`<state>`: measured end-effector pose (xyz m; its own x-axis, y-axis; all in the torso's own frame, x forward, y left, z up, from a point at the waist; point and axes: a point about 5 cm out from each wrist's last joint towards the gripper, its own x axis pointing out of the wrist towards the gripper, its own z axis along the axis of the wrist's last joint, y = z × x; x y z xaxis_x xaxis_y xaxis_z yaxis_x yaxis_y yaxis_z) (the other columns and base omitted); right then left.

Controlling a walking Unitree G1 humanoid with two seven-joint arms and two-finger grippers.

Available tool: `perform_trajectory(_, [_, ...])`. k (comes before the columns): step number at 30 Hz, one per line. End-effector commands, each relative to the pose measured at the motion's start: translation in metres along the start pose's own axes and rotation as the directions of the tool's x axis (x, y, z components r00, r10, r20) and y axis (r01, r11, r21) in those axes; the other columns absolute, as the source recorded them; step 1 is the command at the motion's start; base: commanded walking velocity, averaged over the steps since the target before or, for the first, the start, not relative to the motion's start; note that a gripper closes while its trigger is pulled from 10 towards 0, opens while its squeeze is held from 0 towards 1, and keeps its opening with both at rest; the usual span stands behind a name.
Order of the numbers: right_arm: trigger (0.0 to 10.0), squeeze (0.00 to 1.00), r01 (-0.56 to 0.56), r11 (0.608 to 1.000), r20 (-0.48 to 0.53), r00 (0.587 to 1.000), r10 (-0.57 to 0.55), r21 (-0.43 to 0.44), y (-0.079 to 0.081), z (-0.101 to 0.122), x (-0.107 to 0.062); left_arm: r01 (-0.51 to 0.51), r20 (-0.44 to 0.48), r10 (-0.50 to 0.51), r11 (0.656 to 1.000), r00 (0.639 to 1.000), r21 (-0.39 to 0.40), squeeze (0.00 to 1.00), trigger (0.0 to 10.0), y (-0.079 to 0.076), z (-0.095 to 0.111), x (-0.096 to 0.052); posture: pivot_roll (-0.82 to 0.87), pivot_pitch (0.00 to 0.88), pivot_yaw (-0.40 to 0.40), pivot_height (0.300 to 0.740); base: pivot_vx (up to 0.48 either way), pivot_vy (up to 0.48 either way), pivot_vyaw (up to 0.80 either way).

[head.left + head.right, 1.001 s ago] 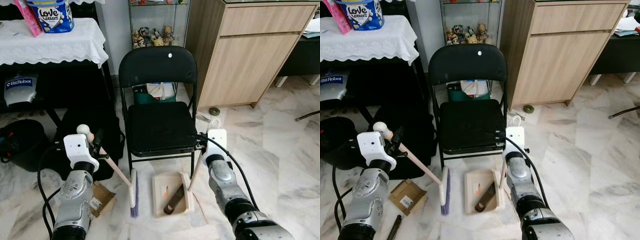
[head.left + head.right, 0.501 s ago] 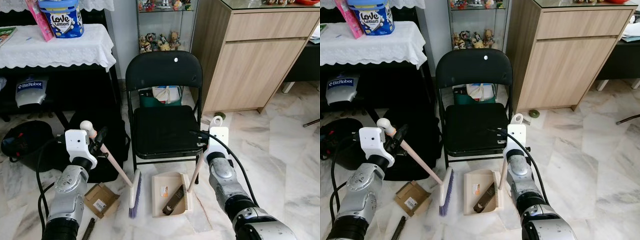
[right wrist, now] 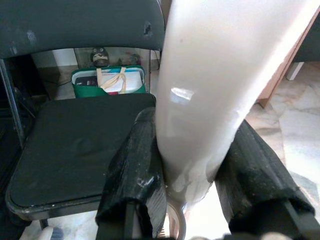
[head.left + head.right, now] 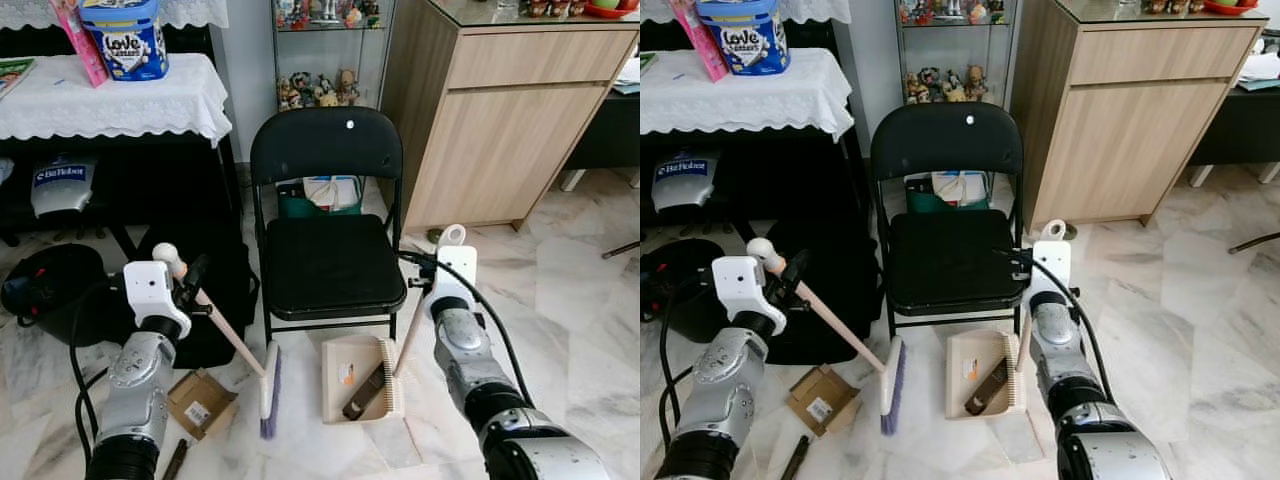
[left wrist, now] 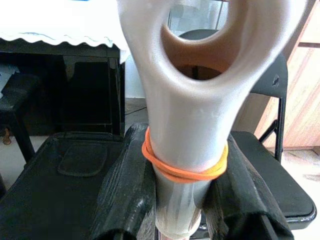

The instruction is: Sweep floor

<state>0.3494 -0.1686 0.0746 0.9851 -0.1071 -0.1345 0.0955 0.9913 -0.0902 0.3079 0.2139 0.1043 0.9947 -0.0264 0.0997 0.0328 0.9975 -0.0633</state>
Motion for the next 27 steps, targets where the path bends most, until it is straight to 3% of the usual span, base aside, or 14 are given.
perform_trajectory(1, [10.0, 0.0, 0.009, 1.0, 0.067, 0.998, -0.009, 0.0, -0.005, 0.012, 0.002, -0.028, 0.04, 0.028, 1.0, 0.999, 0.008, 0.0, 10.0, 0.004, 0.004, -0.003, 0.05, 0.003, -0.013, 0.74, 0.0, 0.0, 0.0])
perform_trajectory(12, [10.0, 0.0, 0.038, 0.999, 0.078, 0.996, -0.038, -0.009, -0.015, 0.013, 0.002, -0.003, 0.033, 0.003, 1.0, 0.999, 0.006, 0.0, 10.0, 0.0, 0.006, 0.007, 0.02, 0.024, 0.0, 0.74, -0.173, 0.0, 0.0])
perform_trajectory(27, [10.0, 0.0, 0.028, 1.0, 0.074, 0.997, -0.027, -0.011, -0.013, 0.017, 0.005, -0.005, 0.046, 0.005, 1.0, 0.999, 0.006, 0.0, 10.0, 0.0, 0.009, 0.01, 0.03, 0.006, -0.009, 0.74, -0.273, 0.0, 0.0])
